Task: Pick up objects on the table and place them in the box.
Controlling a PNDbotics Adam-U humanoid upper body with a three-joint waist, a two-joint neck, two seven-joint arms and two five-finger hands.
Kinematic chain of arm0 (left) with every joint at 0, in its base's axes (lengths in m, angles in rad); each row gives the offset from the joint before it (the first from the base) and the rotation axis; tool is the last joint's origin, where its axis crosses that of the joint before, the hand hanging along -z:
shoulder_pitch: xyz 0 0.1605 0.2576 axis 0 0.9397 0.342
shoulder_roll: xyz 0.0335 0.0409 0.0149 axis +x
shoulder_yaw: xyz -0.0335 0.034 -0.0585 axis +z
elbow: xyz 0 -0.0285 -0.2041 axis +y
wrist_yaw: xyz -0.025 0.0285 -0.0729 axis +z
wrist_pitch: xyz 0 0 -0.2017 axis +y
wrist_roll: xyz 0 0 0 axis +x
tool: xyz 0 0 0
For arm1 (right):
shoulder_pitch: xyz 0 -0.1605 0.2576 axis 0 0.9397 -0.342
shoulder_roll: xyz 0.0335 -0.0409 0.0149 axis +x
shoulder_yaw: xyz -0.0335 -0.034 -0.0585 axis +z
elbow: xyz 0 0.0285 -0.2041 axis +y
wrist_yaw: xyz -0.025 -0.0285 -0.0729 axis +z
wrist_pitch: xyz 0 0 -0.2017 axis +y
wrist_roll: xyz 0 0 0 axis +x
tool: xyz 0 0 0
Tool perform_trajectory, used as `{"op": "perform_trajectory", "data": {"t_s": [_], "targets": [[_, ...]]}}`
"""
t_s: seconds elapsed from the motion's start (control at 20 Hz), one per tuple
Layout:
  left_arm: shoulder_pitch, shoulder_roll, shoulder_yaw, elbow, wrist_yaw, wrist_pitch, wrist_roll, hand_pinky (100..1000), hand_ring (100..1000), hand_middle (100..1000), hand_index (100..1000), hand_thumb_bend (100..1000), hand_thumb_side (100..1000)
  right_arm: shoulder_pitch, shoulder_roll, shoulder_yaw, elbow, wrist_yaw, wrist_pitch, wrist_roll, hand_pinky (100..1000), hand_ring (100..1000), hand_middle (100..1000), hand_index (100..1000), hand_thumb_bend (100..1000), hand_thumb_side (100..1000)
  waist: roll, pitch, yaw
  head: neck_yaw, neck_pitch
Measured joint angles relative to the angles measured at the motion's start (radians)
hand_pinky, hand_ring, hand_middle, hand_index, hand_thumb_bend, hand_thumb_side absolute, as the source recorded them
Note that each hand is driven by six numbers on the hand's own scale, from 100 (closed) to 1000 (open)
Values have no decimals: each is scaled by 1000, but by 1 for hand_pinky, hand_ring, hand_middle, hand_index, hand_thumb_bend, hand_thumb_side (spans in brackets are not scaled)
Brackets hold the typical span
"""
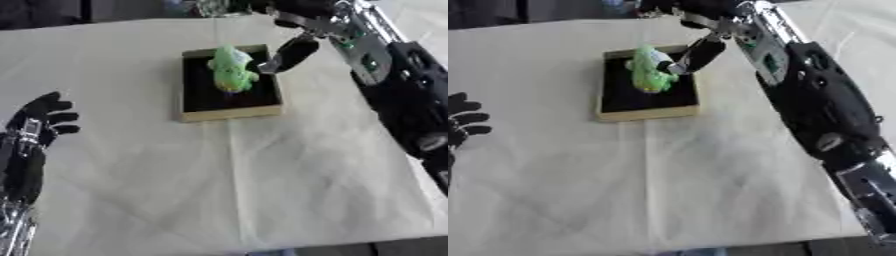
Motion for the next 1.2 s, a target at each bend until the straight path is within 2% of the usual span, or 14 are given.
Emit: {"op": "perform_trajectory", "data": {"t_s": [0.25,0.5,0.8,1.2], "targets": [[1,0,6,0,-6,0,7,673,708,690,834,176,812,85,-82,7,-135,-84,-7,-64,878,838,901,983,321,404,-2,5,-27,20,-1],[1,0,11,1,-15,-1,15,673,708,689,834,175,812,197,-154,-23,-269,-167,23,-137,873,834,894,982,304,387,-4,13,-44,43,-3],[1,0,12,2,-17,-4,22,672,708,689,834,172,812,337,-225,-98,-425,-261,93,-170,862,826,880,975,277,383,-5,20,-61,66,-10],[0,0,16,6,-23,-4,30,672,709,689,833,171,811,518,-242,-213,-614,-325,219,-175,846,815,868,968,245,383,-5,29,-71,77,-10]]}}
